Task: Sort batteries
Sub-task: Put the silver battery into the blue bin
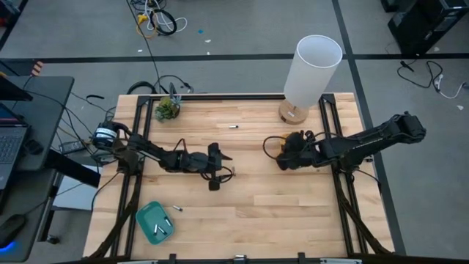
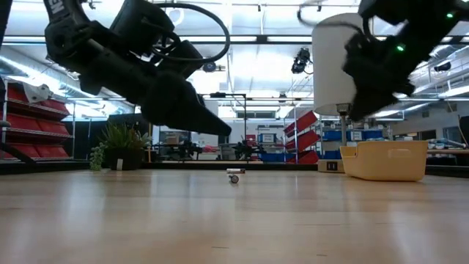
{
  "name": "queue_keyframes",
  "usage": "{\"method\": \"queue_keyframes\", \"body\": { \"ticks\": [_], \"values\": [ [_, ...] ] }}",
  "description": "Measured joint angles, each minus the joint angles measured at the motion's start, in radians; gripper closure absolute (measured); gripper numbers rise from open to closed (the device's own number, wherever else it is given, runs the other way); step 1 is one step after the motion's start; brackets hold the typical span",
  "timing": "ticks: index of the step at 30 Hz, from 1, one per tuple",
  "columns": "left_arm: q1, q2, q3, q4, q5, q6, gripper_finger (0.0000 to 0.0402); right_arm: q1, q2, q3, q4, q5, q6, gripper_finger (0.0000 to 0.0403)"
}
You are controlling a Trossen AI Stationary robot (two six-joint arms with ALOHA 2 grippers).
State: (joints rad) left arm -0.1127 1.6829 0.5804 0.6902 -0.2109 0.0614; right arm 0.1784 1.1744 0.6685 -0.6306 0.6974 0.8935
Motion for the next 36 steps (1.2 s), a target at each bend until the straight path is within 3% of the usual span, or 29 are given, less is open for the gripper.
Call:
{"method": "queue_keyframes", "body": {
  "ticks": [4, 8, 12, 16, 25, 36],
  "values": [
    [0.005, 0.0, 0.0, 0.015, 0.006, 0.04, 0.0076, 0.017, 0.0, 0.0, 0.286, 0.094, -0.189, 0.0278],
    [0.016, 0.004, 0.001, 0.029, 0.05, 0.034, 0.0076, 0.019, 0.001, 0.0, 0.544, 0.098, -0.414, 0.0279],
    [0.021, 0.045, 0.001, 0.056, 0.055, -0.014, 0.0076, 0.01, 0.001, 0.0, 0.675, 0.098, -0.598, 0.0279],
    [0.021, 0.109, 0.001, 0.074, 0.037, -0.039, 0.0076, -0.019, 0.002, 0.001, 0.722, 0.098, -0.68, 0.0281],
    [0.022, 0.231, 0.002, 0.201, 0.008, -0.044, 0.0076, -0.064, 0.002, 0.001, 0.728, 0.098, -0.684, 0.0283],
    [0.04, 0.243, 0.025, 0.198, -0.005, -0.144, 0.0076, -0.065, 0.002, 0.001, 0.753, 0.095, -0.676, 0.0284]
  ]
}}
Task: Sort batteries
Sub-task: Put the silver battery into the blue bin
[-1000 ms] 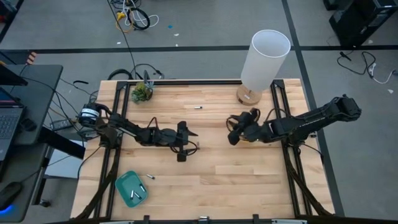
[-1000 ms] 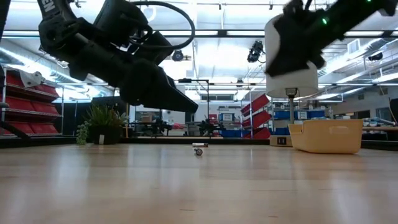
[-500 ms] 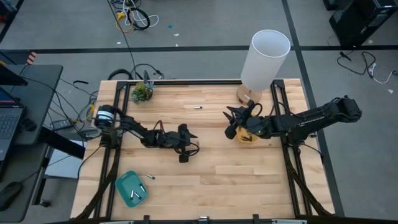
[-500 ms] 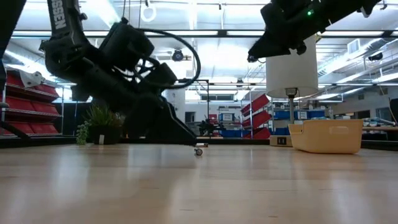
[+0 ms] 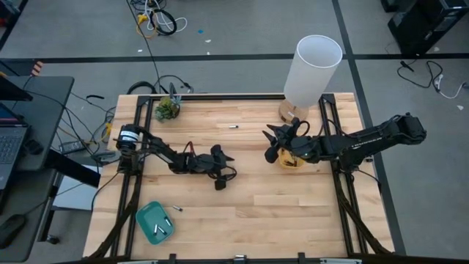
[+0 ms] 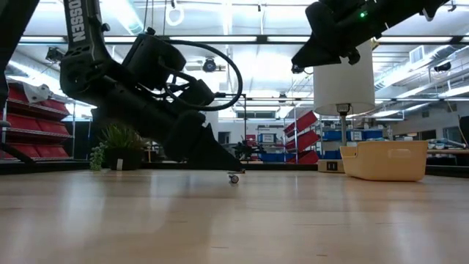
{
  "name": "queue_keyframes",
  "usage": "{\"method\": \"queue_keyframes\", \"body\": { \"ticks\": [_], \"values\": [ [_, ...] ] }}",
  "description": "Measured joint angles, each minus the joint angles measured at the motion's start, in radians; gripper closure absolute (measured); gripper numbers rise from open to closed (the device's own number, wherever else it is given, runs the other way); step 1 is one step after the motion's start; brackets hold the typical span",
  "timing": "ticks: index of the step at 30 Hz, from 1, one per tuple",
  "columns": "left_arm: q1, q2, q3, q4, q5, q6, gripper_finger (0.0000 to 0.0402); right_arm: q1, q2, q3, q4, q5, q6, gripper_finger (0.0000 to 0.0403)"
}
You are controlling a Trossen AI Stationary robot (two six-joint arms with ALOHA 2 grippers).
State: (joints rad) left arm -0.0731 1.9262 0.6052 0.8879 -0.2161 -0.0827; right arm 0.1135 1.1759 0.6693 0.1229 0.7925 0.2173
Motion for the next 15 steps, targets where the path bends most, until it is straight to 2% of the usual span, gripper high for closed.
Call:
{"method": "queue_keyframes", "body": {
  "ticks": [15],
  "values": [
    [-0.006, -0.001, -0.001, -0.052, 0.037, -0.027, 0.0076, 0.0, 0.0, 0.0, 0.004, -0.001, 0.0, 0.0284]
  ]
}}
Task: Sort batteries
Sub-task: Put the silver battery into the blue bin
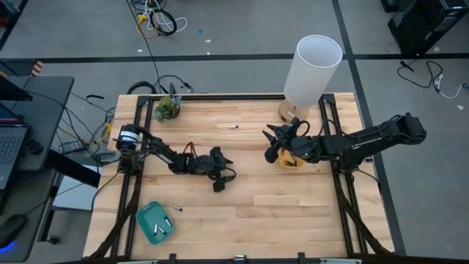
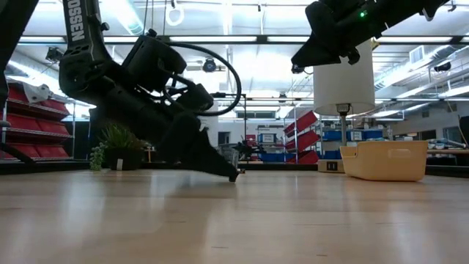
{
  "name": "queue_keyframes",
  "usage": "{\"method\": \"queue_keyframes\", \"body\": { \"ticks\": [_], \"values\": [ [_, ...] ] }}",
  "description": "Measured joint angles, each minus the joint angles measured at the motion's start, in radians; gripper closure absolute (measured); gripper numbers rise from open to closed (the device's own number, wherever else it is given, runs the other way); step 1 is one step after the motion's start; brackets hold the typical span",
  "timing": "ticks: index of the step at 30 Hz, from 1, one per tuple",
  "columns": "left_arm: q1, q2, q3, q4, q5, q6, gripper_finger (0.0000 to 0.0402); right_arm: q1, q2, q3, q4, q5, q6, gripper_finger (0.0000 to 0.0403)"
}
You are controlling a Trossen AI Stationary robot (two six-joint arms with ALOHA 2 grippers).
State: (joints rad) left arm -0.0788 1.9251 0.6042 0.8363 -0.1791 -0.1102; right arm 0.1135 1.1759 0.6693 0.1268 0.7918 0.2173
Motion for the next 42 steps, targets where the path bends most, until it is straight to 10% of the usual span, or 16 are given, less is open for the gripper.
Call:
{"method": "queue_keyframes", "body": {
  "ticks": [14, 22, 33, 42],
  "values": [
    [-0.002, 0.001, -0.001, 0.024, 0.004, 0.056, 0.0079, 0.028, 0.0, 0.0, 0.0, -0.002, 0.0, 0.0284],
    [0.015, 0.0, 0.139, -0.101, 0.209, 0.082, 0.01, 0.061, 0.0, 0.0, -0.052, -0.052, 0.066, 0.0285],
    [0.069, -0.074, 0.222, -0.424, -0.027, 0.105, 0.0131, 0.078, 0.0, 0.0, -0.148, -0.057, 0.145, 0.0297],
    [0.312, -0.182, 0.227, -0.523, 0.222, 0.192, 0.0133, 0.074, 0.0, 0.0, -0.142, -0.056, 0.088, 0.03]
  ]
}}
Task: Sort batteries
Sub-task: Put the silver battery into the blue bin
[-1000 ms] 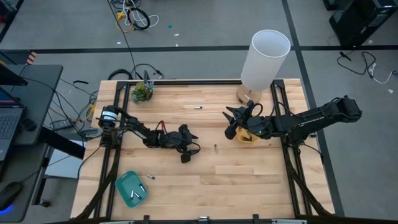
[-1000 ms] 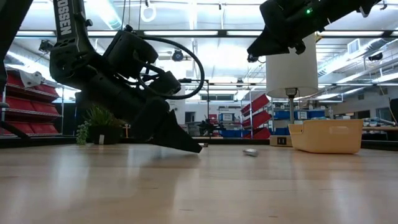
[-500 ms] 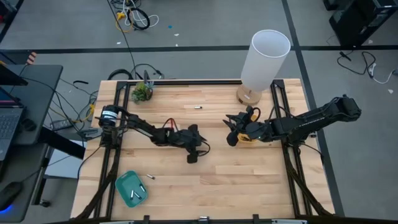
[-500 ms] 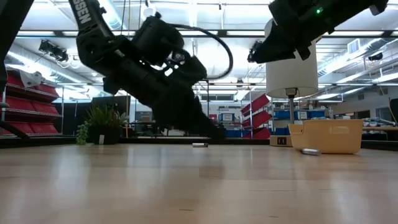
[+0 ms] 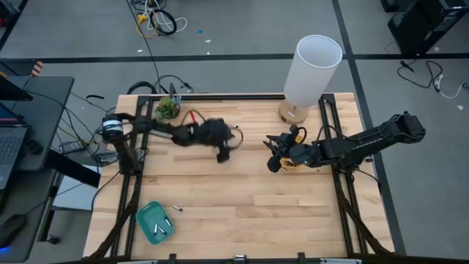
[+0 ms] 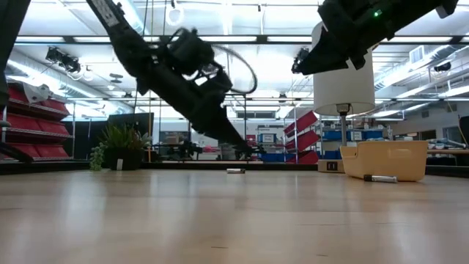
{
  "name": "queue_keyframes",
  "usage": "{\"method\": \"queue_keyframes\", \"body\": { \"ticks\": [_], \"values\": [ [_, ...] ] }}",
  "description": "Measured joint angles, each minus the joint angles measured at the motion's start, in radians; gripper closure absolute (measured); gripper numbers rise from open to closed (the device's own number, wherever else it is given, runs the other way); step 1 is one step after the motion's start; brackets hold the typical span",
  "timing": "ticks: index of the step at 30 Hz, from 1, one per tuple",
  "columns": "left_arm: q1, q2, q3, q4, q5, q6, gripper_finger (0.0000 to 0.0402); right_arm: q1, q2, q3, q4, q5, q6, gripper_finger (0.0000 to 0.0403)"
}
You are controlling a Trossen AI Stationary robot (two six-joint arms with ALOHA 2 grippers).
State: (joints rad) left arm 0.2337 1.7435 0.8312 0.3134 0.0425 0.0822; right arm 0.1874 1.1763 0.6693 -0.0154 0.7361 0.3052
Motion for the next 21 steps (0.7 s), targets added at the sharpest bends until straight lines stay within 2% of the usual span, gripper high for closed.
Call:
{"method": "queue_keyframes", "body": {
  "ticks": [2, 7, 10, 14, 21],
  "values": [
    [0.069, 0.006, 0.017, -0.009, 0.038, -0.005, 0.0133, 0.0, 0.0, 0.0, -0.001, 0.0, -0.003, 0.0301],
    [0.178, 0.014, 0.066, -0.039, 0.053, 0.022, 0.0133, 0.0, 0.0, 0.0, -0.005, 0.002, -0.02, 0.0301],
    [0.21, 0.014, 0.088, -0.05, 0.067, 0.07, 0.0133, 0.0, 0.0, 0.0, -0.015, 0.003, -0.02, 0.0302],
    [0.234, 0.043, 0.098, -0.06, 0.156, 0.09, 0.0133, 0.0, 0.0, 0.0, -0.032, 0.003, -0.02, 0.0302],
    [0.235, 0.147, 0.11, -0.025, 0.11, 0.09, 0.0136, -0.006, 0.0, 0.0, -0.032, 0.004, -0.02, 0.0302]
  ]
}}
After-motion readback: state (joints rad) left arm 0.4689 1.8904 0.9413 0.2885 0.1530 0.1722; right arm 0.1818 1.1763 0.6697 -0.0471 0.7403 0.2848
